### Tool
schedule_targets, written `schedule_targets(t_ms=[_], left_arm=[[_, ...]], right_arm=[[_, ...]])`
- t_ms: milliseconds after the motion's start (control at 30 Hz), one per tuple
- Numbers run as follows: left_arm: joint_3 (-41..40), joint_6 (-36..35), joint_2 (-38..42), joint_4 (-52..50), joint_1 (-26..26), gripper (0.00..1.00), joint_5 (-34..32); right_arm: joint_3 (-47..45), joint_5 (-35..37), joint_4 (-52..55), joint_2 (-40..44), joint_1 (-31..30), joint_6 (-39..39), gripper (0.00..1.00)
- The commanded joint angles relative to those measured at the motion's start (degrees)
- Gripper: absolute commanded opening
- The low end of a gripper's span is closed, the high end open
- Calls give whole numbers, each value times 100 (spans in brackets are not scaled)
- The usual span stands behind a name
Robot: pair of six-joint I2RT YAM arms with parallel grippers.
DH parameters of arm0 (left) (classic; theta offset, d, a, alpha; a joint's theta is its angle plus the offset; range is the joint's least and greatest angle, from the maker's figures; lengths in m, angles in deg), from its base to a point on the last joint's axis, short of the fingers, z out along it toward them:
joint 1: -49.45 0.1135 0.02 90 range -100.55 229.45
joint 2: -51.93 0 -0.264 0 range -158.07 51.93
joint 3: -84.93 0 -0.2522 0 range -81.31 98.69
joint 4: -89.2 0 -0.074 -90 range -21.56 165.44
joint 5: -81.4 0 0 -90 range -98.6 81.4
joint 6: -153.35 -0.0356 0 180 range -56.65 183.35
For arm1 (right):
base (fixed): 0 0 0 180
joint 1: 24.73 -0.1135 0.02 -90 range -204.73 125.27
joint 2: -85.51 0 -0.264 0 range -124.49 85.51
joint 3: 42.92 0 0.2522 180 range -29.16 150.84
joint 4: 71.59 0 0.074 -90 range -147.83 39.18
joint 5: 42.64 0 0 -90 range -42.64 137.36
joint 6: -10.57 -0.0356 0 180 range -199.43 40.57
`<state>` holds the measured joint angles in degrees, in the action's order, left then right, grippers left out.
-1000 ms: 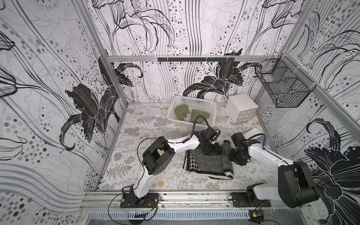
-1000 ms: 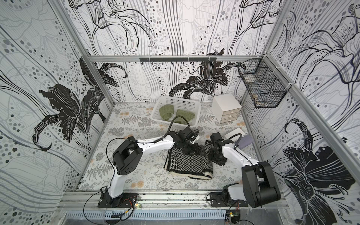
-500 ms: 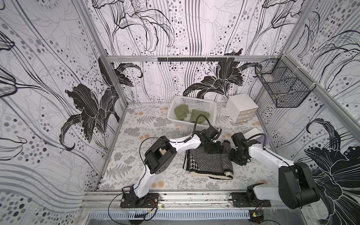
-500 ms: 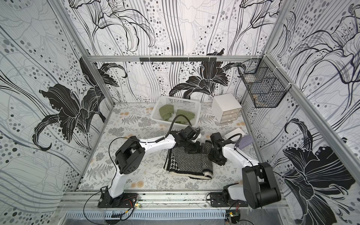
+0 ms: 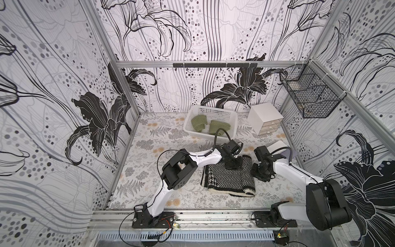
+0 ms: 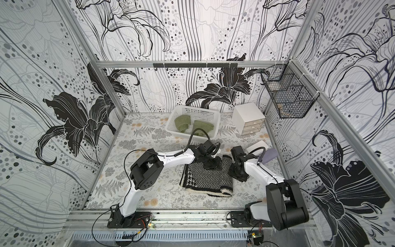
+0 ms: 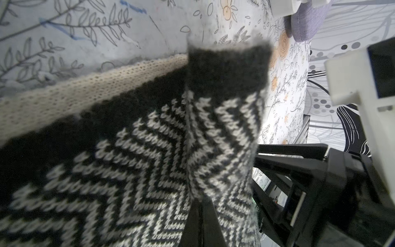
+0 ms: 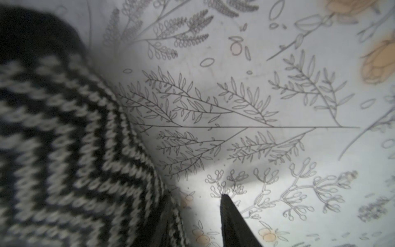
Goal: Roll up the scarf and place it into the basket
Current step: Roll the scarf at the center of the board.
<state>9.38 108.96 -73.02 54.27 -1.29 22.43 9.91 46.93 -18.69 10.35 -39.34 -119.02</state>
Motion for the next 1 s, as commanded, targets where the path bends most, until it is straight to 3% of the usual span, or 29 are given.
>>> schedule_targets(t_ms=[0, 233, 533, 967], left_arm=[[-266, 19, 75, 182, -19, 0, -14], [-872, -173, 433, -40, 16, 0, -348], [-1218, -97, 357, 212, 82, 0, -518], [-1563, 118, 301, 712, 323, 0, -477]], right_arm=[[-107, 38, 121, 191, 91, 64, 41], [-243, -353, -14, 44, 152, 122, 41], [-1060, -2434, -1676, 210, 152, 1, 40], [-1516, -3848, -2424, 580, 20, -164, 38]])
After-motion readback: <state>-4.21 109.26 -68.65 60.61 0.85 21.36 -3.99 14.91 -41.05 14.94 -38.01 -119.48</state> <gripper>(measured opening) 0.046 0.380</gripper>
